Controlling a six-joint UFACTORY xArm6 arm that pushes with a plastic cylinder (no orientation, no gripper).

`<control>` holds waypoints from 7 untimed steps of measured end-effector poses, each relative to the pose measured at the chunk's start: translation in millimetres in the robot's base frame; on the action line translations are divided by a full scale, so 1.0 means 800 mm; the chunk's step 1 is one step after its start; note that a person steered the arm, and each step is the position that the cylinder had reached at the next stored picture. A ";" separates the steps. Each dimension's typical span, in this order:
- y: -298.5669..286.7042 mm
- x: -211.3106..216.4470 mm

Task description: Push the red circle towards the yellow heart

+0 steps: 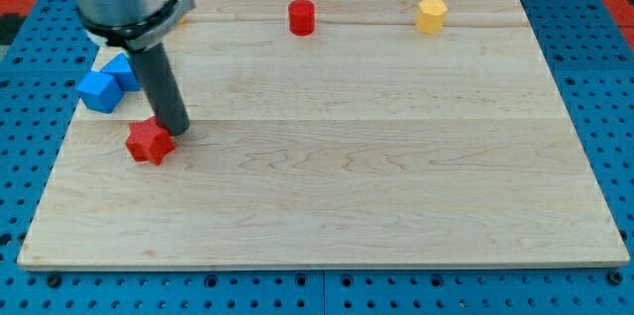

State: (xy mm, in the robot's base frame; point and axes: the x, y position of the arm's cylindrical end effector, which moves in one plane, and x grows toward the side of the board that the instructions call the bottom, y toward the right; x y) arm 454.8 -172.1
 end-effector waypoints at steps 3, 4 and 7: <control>-0.027 0.048; 0.072 -0.030; 0.222 -0.234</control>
State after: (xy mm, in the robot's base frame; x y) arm 267.3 5.2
